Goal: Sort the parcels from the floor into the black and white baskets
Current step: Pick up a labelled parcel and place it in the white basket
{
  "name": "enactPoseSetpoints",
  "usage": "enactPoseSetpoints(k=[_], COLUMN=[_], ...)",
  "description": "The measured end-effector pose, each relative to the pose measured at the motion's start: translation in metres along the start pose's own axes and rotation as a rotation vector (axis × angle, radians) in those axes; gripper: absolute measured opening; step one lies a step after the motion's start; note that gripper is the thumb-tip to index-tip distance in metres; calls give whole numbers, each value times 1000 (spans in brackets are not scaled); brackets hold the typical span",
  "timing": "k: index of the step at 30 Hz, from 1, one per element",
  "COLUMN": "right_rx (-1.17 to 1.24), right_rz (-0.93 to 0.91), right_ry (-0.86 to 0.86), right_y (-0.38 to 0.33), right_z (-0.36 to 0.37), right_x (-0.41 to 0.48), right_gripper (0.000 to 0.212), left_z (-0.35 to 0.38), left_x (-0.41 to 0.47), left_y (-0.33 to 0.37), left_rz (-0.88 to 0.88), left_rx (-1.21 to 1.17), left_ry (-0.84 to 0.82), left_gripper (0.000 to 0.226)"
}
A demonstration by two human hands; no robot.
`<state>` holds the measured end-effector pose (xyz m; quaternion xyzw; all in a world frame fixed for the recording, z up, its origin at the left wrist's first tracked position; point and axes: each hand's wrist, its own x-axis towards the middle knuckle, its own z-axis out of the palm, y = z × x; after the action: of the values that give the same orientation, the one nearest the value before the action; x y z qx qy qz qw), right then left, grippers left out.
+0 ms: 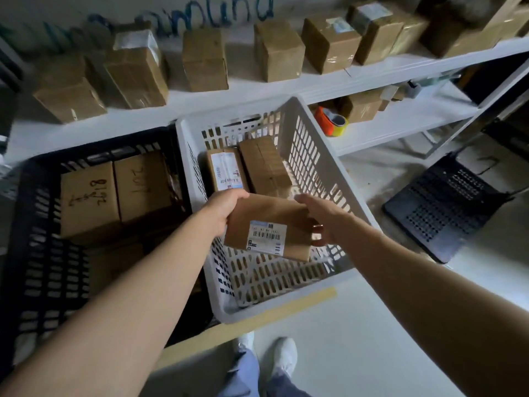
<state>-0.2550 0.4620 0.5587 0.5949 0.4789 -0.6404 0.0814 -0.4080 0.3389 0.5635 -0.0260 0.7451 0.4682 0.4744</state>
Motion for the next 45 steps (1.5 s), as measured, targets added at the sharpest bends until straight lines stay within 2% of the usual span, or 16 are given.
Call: enactPoseSetpoints(k=[7, 11, 15, 16, 19, 20, 23, 24, 26, 29, 32, 33, 35, 38, 41, 45], right_rx=[30, -44, -109, -129, -124, -118, -100, -111, -162, -200, -187, -165, -249, -237, -234, -184], right_rz=[203, 236, 342, 367, 401, 413, 436, 431, 402, 334, 239, 246, 208, 306, 403, 440], right_ry=[-38, -63, -82, -94, -103, -102, -122, -127, -118, -70, -24, -9, -8, -67, -125, -175], right_y=[14, 24, 23, 23, 21, 21, 20, 20, 19, 18, 17, 19, 21, 22, 24, 24], right_z=[31, 53, 68, 69, 69, 68, 67, 67, 69, 67, 65, 66, 67, 68, 72, 66], right_x=[47, 69, 82, 83, 83, 84, 84, 86, 89, 91, 94, 96, 96, 91, 88, 88], right_gripper=[23, 25, 32, 34, 29, 25, 23, 24, 26, 29, 43, 44, 40, 23, 30, 33], left_z=[6, 10, 12, 11, 11, 12, 10, 10, 7, 4, 3, 2, 2, 3, 4, 1], left_x=[57, 89, 111, 115, 123, 125, 128, 127, 129, 129, 131, 132, 135, 137, 140, 142], left_y=[-3, -8, -13, -14, -12, -12, -12, -11, -10, -10, -10, -10, -13, -16, -15, -13], left_rz=[-84, -98, -87, -87, -86, -84, -69, -76, -90, -109, -88, -79, -66, -34, -24, -44], left_rx=[162, 254, 363, 371, 360, 360, 409, 410, 395, 381, 321, 300, 341, 497, 576, 567], left_ry=[-3, -58, -113, -126, -164, -170, -191, -197, -207, -166, -99, -91, -93, -57, -54, -74], left_gripper=[11, 9, 47, 44, 7, 7, 27, 27, 7, 15, 11, 13, 39, 53, 43, 44])
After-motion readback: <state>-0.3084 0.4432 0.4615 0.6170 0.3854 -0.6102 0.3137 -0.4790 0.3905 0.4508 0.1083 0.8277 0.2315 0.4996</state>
